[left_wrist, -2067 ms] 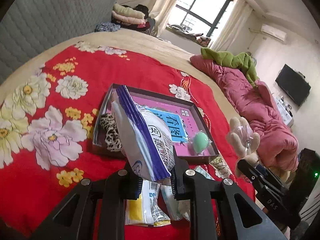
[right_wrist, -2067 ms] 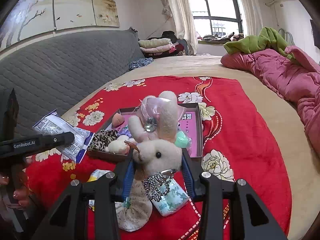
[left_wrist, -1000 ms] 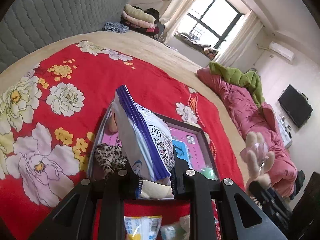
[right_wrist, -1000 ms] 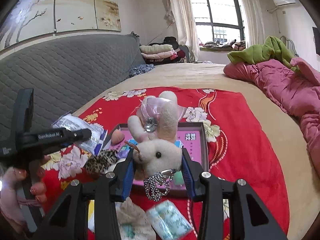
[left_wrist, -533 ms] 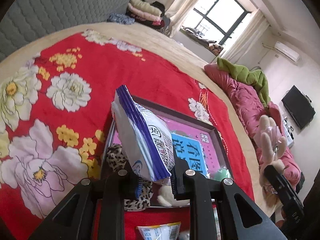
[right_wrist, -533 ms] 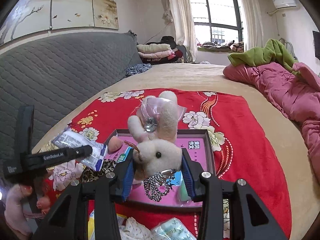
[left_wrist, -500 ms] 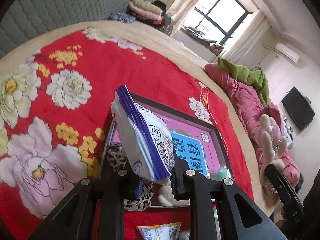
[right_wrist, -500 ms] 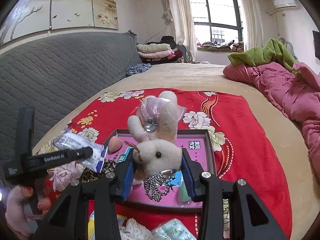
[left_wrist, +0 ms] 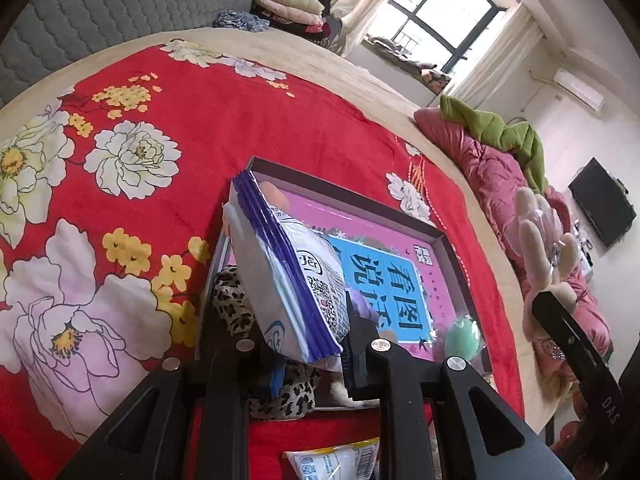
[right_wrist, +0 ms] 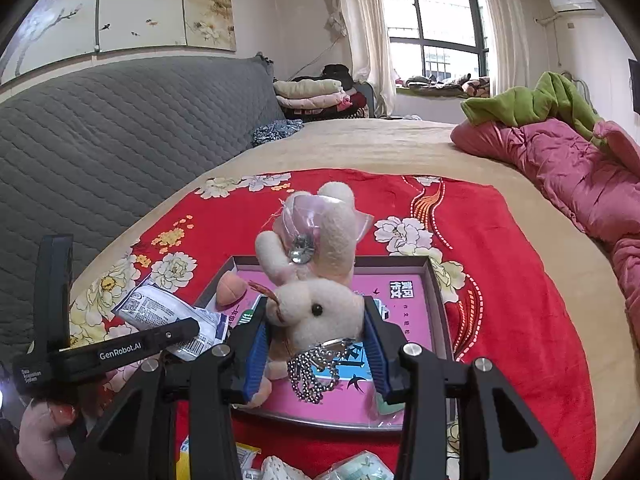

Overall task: Organize soft objects
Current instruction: 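Carry the snack bag over the box with the left tool while the right tool carries the pink bunny, then release the pink bunny into the box with the right tool while the left tool drops the snack bag in, then withdraw both open tools from the box toward the items outside, then grasp the yellow-white snack bag with the left tool while the right tool grasps the floral cloth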

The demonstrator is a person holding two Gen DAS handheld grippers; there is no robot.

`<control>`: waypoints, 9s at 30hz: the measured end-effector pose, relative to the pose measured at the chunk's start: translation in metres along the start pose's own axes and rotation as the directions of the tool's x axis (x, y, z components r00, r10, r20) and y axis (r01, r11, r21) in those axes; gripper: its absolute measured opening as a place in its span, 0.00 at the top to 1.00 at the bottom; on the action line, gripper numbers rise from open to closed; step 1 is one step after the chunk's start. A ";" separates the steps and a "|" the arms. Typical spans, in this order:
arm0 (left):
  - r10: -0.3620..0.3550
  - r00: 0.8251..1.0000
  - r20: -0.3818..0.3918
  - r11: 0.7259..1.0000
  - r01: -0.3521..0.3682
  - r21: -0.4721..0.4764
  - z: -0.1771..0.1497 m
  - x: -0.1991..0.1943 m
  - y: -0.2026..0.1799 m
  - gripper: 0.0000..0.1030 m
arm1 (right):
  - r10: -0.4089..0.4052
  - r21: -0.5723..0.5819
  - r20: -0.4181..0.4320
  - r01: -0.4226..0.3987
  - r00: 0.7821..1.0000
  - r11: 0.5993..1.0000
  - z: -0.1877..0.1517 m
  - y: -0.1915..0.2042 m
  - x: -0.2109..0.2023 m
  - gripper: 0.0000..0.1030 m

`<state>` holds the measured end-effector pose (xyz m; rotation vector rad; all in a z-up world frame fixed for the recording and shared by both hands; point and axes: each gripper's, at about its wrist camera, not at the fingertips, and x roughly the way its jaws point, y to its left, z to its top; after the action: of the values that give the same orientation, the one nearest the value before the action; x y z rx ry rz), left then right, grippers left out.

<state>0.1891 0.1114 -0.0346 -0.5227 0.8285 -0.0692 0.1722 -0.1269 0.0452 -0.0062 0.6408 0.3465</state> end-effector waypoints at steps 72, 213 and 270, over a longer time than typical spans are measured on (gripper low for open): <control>-0.016 0.992 -0.123 1.000 0.019 0.023 -0.012 0.024 -0.001 0.76 | -0.062 -0.035 -0.331 0.053 0.942 0.998 -0.056 0.000 0.082 0.53; 0.195 0.952 -0.236 0.966 -0.145 0.216 -0.134 -0.065 -0.053 0.26 | 0.167 -0.031 -0.282 -0.183 0.945 0.983 -0.120 -0.001 -0.069 0.40; 0.231 0.955 -0.184 0.955 -0.187 0.228 -0.142 -0.022 -0.044 0.49 | 0.263 0.085 -0.234 -0.250 0.936 0.964 -0.129 -0.018 -0.039 0.86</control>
<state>0.0787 0.0197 -0.0782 -0.2283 1.0651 -0.0144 0.0733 -0.1708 -0.0375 0.0889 0.8984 0.5877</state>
